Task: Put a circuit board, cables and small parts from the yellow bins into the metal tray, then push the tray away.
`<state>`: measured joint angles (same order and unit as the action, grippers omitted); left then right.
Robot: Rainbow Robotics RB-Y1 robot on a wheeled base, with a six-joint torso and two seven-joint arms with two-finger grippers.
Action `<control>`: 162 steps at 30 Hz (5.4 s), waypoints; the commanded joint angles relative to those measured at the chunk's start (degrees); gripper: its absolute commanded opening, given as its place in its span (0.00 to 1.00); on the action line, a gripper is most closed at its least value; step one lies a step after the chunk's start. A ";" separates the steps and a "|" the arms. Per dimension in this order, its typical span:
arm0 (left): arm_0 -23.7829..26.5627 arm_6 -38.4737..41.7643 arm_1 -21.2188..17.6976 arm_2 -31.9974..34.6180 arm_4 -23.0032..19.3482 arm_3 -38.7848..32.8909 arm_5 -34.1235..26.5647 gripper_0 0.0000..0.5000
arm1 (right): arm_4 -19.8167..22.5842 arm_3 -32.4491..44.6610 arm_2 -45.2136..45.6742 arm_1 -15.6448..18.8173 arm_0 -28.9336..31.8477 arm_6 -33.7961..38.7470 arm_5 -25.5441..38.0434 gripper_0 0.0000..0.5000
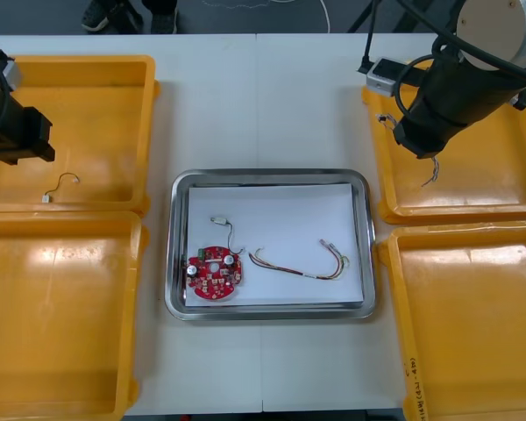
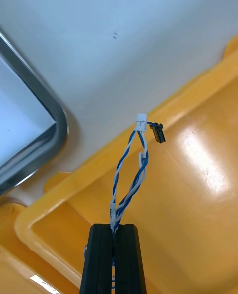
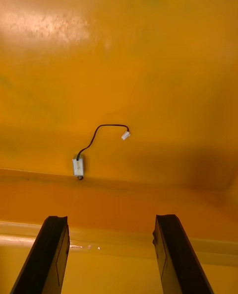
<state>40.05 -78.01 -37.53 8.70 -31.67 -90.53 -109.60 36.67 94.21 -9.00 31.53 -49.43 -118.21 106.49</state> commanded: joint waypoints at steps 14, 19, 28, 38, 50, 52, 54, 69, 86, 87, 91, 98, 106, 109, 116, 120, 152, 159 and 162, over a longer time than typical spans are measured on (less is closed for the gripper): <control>6.53 -2.24 -2.72 -2.37 -0.24 15.30 7.21 1.00 | 2.18 12.84 -12.09 -4.02 -2.87 -6.77 0.47 0.00; 8.46 -2.50 -2.72 -3.69 -0.41 20.13 9.93 1.00 | 0.86 13.90 -15.26 -6.22 -2.87 -6.50 -0.58 0.00; 10.84 -3.29 -3.34 -7.29 -1.11 27.87 15.56 1.00 | -1.78 12.49 -20.62 -9.03 -2.78 -6.15 -2.78 0.00; 10.57 -5.23 -4.22 -9.40 -2.43 31.64 17.84 1.00 | -5.30 6.34 -26.33 -10.00 -2.52 -6.24 -6.73 0.00; 8.73 -8.57 -4.57 -9.32 -4.01 33.40 20.48 1.00 | -6.61 2.21 -29.58 -10.96 -2.52 -6.24 -9.72 0.00; 8.20 -8.74 -4.57 -9.32 -4.19 33.40 21.01 1.00 | -7.05 1.68 -30.37 -11.05 -2.43 -6.24 -10.07 0.00; 7.94 -8.92 -4.57 -9.40 -4.45 33.40 21.36 1.00 | -7.14 0.98 -30.73 -11.14 -2.43 -6.50 -10.51 0.00; 6.00 -9.62 -4.57 -9.32 -5.07 33.40 21.80 1.00 | -7.23 -0.78 -31.17 -11.40 -2.52 -6.50 -11.65 0.69; 3.98 -9.71 -4.48 -9.40 -5.42 33.40 22.85 1.00 | -7.41 -0.51 -30.11 -11.40 -2.52 -6.15 -10.95 1.00; 3.89 -9.71 -4.57 -9.40 -5.42 33.40 22.76 1.00 | -7.41 -0.43 -30.02 -11.40 -2.52 -6.24 -10.69 1.00; 3.98 -9.71 -4.48 -9.40 -5.42 33.40 22.76 0.89 | -7.41 0.10 -29.23 -11.40 -2.52 -6.42 -9.46 1.00; 3.98 -9.88 -4.13 -9.40 -5.33 33.40 22.68 0.00 | -4.68 2.91 -24.57 -10.26 -3.57 -6.24 -3.92 1.00; 4.42 -9.36 -4.13 -9.40 -5.51 33.05 22.76 0.00 | 1.38 8.80 -14.64 -6.83 -3.66 -5.54 3.51 1.00; 4.77 -8.65 -4.13 -8.96 -5.25 30.94 22.76 0.00 | 4.28 9.94 -9.63 -5.16 -3.66 -5.01 3.51 1.00; 4.77 -7.78 -4.13 -5.45 -4.54 24.53 22.32 0.00 | 9.91 10.03 -2.86 -0.59 -3.04 0.61 3.51 1.00; 4.77 -7.86 -4.13 -3.60 -4.28 21.01 20.83 0.00 | 12.72 10.03 -2.25 2.31 -3.04 5.36 3.51 1.00; -1.03 -19.73 -4.13 2.46 -5.25 -9.66 3.25 0.00 | 23.18 31.65 16.21 14.79 26.05 44.74 3.51 1.00; -1.47 -22.80 -4.22 2.55 -6.39 -12.92 -0.40 0.00 | 23.97 33.15 16.21 17.16 29.65 48.78 3.51 1.00; -1.56 -22.63 -4.13 2.55 -6.48 -13.44 -0.40 0.00 | 24.06 33.59 16.21 17.43 31.23 49.92 3.51 1.00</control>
<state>39.02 -104.54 -39.47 9.67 -37.48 -101.45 -109.49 60.18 125.63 5.54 46.43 -20.07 -69.91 109.79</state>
